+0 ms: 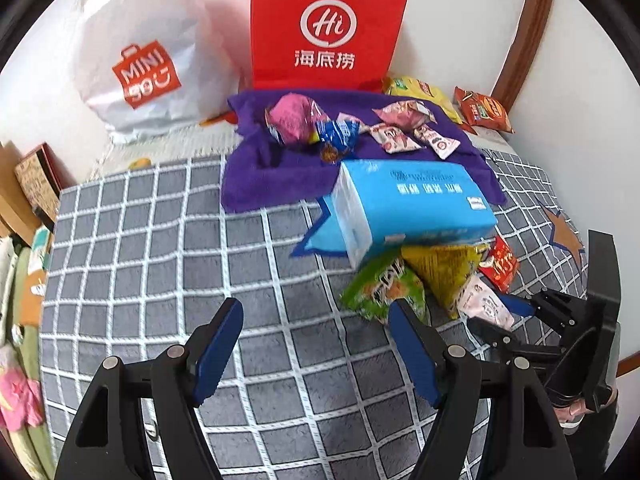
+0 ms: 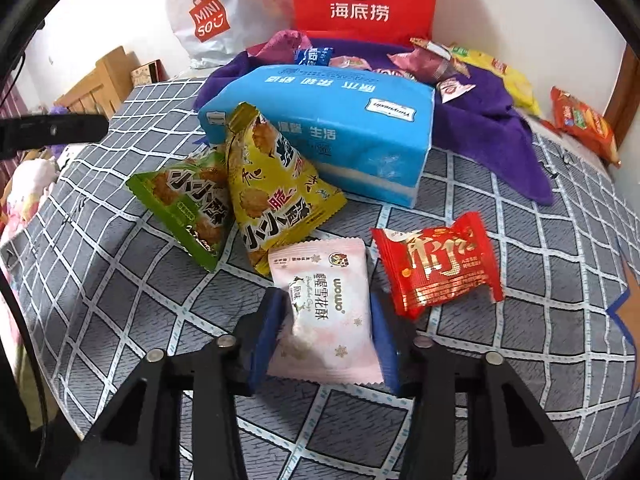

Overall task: Organize snacks
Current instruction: 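Grasp the green snack bag with the left tool while the right grasps the pink-white pastry packet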

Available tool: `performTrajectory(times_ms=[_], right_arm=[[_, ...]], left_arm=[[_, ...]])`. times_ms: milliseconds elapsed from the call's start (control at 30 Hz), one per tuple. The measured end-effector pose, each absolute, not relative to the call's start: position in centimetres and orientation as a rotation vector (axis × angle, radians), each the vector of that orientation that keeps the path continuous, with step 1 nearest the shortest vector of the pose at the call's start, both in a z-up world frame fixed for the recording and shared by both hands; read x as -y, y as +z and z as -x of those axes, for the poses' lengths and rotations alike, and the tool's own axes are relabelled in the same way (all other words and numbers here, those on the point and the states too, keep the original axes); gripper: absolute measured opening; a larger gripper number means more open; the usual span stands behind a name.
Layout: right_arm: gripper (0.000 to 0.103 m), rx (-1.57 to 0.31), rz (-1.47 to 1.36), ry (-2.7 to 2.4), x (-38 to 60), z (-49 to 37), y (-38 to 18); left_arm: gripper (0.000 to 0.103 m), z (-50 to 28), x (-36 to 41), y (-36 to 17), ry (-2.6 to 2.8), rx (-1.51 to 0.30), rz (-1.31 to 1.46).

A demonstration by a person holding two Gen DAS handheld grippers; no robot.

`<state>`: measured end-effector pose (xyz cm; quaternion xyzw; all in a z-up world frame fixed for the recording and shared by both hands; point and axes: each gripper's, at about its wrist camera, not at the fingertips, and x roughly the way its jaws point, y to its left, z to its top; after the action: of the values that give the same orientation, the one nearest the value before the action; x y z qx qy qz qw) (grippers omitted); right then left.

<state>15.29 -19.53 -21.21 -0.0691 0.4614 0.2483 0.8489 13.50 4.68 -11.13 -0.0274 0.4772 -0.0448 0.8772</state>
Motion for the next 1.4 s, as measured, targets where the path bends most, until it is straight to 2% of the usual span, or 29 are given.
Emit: performTrajectory(times_ms=[467,567,667,733,833,933,1133,1300,1400], right_arm=[[0.042,-0.877,0.079,0.333,24.1,-12.4,-21.4],[0.042,-0.855,0.04,0.325,24.4,-12.7,-21.6],[0.042,-0.846,0.036,0.32,24.2,-13.0,-22.0],[0.042,-0.849,0.03,0.329,24.1,-13.3,-22.0],[0.042,-0.853,0.011,0.341,24.3,-13.5,-22.1],[0.042,-0.852,0.014,0.34,24.2,-13.5,-22.1],[0.043,-0.859,0.021,0.337,24.1,-13.7,-22.2],[0.043,-0.857,0.017,0.341,24.2,-13.8,-22.2],[0.043,-0.853,0.024,0.339,24.1,-13.7,-22.3]], left_arm=[[0.074,-16.5,1.3,-14.9,-0.173,-1.029,0.041],[0.066,-17.1,1.8,-16.4,-0.146,-1.033,0.022],[0.065,-17.4,2.0,-17.3,-0.148,-1.042,0.021],[0.055,-17.2,1.8,-17.4,-0.174,-1.021,0.049],[0.049,-16.3,1.4,-17.0,-0.181,-1.017,0.038],[0.049,-15.1,0.7,-17.2,-0.166,-1.024,-0.003],[0.056,-15.1,0.3,-17.8,-0.184,-0.992,0.022],[0.057,-14.6,1.3,-18.3,-0.153,-0.92,-0.031],[0.053,-13.9,1.6,-18.6,-0.133,-0.871,-0.049]])
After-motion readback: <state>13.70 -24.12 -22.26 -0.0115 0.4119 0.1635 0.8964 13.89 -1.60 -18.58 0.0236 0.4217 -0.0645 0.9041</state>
